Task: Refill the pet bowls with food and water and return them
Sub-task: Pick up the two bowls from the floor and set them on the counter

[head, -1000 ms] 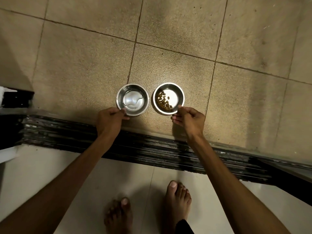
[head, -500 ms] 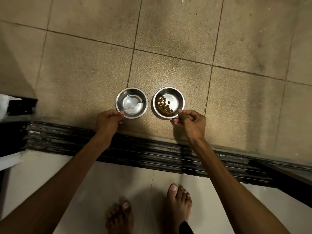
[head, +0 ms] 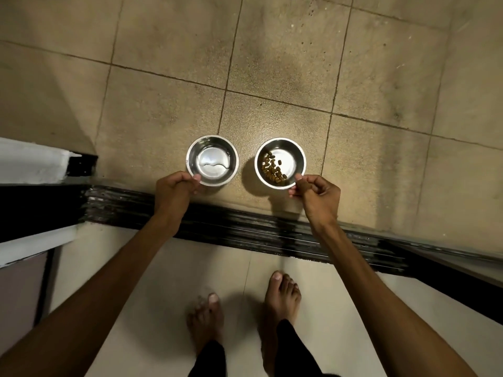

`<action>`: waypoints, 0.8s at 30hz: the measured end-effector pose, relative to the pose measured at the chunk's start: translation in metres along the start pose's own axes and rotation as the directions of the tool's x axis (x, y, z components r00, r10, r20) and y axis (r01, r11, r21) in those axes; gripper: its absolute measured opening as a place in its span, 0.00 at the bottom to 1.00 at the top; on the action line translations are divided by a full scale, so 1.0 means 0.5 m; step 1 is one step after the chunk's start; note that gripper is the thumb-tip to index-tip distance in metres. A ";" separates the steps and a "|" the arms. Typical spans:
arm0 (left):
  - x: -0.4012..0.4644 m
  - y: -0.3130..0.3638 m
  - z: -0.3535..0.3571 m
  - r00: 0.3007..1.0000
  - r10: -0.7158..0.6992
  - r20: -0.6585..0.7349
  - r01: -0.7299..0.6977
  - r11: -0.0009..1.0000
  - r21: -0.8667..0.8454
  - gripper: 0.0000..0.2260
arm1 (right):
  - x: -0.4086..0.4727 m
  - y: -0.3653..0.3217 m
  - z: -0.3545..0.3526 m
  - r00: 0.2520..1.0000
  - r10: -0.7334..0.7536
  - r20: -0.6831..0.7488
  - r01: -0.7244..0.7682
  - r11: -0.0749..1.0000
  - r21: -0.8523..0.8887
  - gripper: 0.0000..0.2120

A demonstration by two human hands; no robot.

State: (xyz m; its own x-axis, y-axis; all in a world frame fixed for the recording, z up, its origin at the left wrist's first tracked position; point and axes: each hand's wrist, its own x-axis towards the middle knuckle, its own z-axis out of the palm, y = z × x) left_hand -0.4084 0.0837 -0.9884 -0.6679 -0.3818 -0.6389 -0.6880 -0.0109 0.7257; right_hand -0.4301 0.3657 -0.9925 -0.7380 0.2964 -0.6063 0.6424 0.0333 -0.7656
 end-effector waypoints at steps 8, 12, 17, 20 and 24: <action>-0.136 0.114 -0.057 0.999 0.031 -0.013 -0.031 0.999 -0.024 0.13 | -0.146 -0.127 -0.020 1.000 0.014 0.021 -0.015 0.999 0.041 0.08; -0.228 0.184 -0.093 0.999 0.028 -0.032 -0.030 0.998 -0.062 0.13 | -0.236 -0.210 -0.034 1.000 -0.020 0.014 0.020 1.000 0.012 0.03; -0.344 0.272 -0.142 0.996 0.019 -0.084 -0.026 0.997 -0.076 0.13 | -0.352 -0.313 -0.061 0.998 -0.058 0.006 0.058 0.998 0.028 0.05; -0.413 0.330 -0.174 0.994 0.016 -0.104 -0.026 0.995 -0.095 0.13 | -0.426 -0.378 -0.080 0.997 -0.072 -0.009 0.072 0.997 0.035 0.05; -0.511 0.413 -0.219 0.993 -0.006 -0.114 -0.011 0.988 -0.152 0.11 | -0.526 -0.462 -0.101 0.996 -0.089 -0.015 0.089 0.995 0.049 0.07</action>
State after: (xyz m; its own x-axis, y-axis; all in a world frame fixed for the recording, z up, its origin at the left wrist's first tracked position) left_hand -0.3489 0.0780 -0.6474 -0.6267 -0.4845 -0.6103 -0.6296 -0.1468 0.7630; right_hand -0.3739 0.3285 -0.6454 -0.7889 0.3066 -0.5326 0.5629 0.0128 -0.8264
